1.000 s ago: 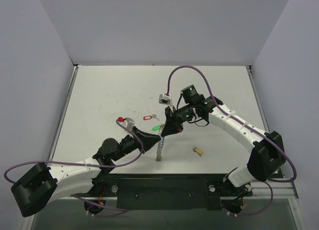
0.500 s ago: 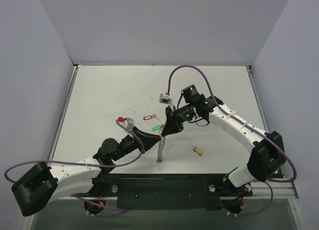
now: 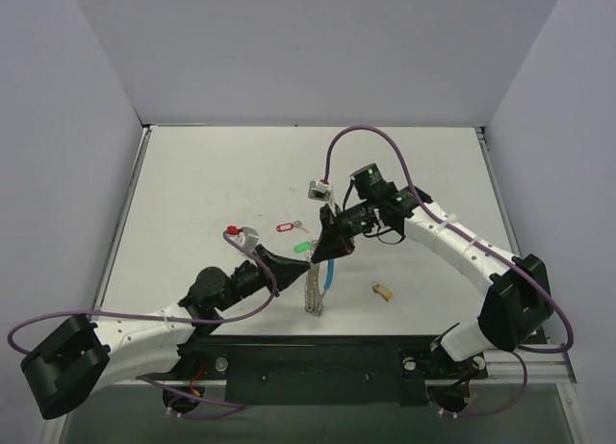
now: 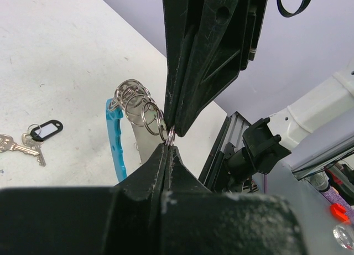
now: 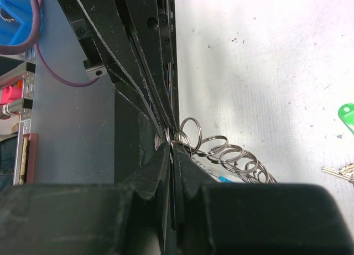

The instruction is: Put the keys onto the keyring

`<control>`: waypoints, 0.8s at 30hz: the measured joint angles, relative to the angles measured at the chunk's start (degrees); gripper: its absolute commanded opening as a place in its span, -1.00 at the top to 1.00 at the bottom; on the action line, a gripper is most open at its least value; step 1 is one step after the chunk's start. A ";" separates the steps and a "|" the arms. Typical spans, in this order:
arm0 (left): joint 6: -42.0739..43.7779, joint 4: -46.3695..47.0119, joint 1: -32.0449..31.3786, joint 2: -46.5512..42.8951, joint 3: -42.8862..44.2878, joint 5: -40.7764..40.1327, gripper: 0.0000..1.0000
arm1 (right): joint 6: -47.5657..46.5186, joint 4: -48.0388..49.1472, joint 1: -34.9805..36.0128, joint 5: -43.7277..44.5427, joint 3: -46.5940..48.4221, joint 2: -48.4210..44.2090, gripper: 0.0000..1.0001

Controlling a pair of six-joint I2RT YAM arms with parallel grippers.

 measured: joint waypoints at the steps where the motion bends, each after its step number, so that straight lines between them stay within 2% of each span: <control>1: 0.00 -0.13 -0.02 -0.09 0.00 0.00 1.00 | 0.00 0.07 0.00 0.00 -0.07 -0.07 1.00; 7: 0.76 -2.73 -0.35 -2.38 0.00 -0.15 1.00 | -0.20 0.35 0.15 0.00 -0.44 -0.52 1.00; 12: 2.71 -8.57 -0.83 -5.66 0.98 -0.66 1.00 | -1.70 0.02 0.81 0.46 -0.44 -0.79 1.00; 17: 5.55 -20.37 -1.18 -7.56 5.81 -1.14 1.00 | -3.52 -1.05 0.92 1.16 -0.39 -0.81 1.00; 24: 7.54 -31.95 -1.55 -7.02 11.58 -1.27 1.00 | -5.95 -3.23 1.11 2.73 0.04 -0.81 0.97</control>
